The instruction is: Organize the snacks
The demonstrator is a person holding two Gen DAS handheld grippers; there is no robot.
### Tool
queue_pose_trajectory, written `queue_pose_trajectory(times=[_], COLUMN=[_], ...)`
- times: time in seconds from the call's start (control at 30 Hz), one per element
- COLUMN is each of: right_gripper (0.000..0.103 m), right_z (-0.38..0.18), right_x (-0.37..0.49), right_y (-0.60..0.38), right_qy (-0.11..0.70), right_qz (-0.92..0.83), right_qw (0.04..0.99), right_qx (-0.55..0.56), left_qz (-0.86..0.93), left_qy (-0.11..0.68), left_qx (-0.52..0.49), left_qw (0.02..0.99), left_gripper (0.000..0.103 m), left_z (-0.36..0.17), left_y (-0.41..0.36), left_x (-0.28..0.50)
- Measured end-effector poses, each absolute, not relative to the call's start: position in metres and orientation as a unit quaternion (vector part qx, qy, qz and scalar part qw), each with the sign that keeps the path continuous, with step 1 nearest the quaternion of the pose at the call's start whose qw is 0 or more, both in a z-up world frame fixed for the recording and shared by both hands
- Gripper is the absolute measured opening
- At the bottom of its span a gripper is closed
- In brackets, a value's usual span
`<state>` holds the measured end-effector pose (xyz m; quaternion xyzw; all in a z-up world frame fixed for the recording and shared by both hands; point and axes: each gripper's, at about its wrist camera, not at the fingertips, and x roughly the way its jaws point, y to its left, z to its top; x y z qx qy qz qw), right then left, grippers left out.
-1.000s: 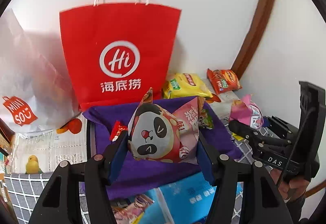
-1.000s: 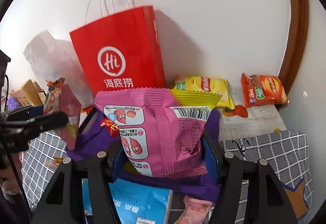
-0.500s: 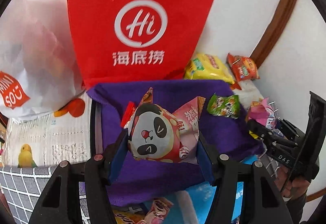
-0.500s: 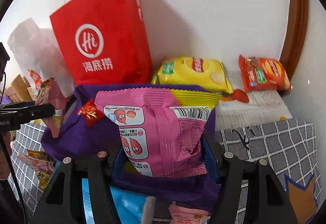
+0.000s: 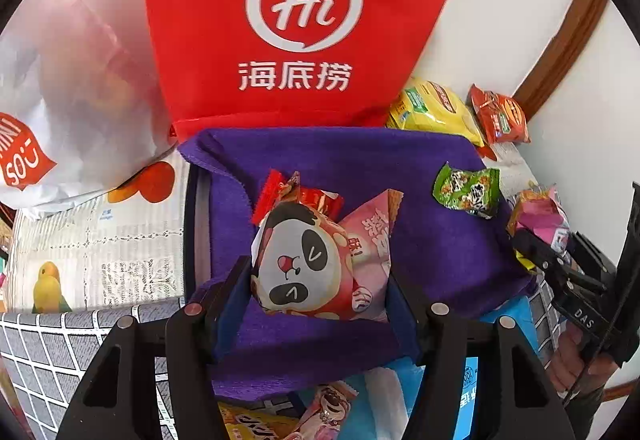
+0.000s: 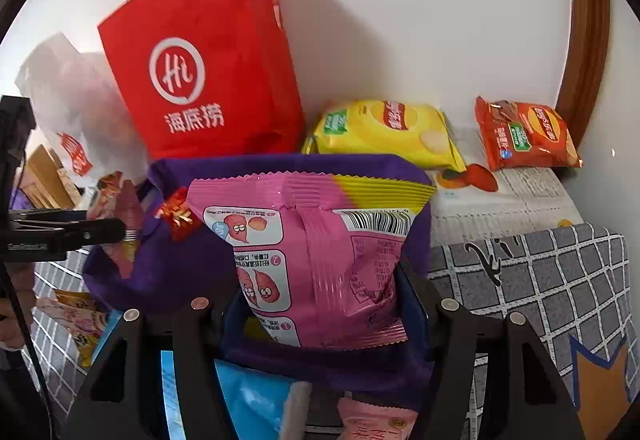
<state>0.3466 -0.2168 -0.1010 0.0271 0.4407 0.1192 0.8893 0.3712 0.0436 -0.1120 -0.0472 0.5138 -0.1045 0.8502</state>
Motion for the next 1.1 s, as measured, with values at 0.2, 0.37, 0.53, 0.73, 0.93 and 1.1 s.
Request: queue_pose_trajectory(times=[0.2,0.37,0.53,0.73,0.93,1.1], right_gripper=[0.064,0.064,0.064,0.071,0.080,0.082], right_z=[-0.107,-0.109,-0.109,-0.114,-0.118,-0.109], right_x=[0.348,0.347,0.345,0.346,0.348,0.348], right_y=[-0.210,-0.205,-0.197,-0.193,-0.195,-0.205], right_qy=[0.451,0.457,0.461,0.472,0.477,0.465], right_qz=[0.124,0.123,0.135,0.136,0.127,0.125], right_qw=[0.884,0.881,0.877,0.871,0.870,0.876], right_qx=[0.016,0.003,-0.008,-0.021,-0.010,0.023], left_qz=[-0.098,-0.100,-0.098,-0.097,-0.104,-0.106], left_qy=[0.523,0.542,0.554,0.561,0.562,0.555], left_qx=[-0.055,-0.058,-0.053,-0.046,-0.050,-0.049], left_qw=[0.845,0.832,0.825,0.821,0.819,0.824], left_gripper=[0.061,0.061,0.062,0.062,0.065,0.074], left_z=[-0.116,-0.126,-0.134,-0.138,-0.135,-0.127], left_y=[0.047,0.045,0.040,0.037,0.037,0.038], left_x=[0.374,0.378,0.379,0.379,0.380,0.377])
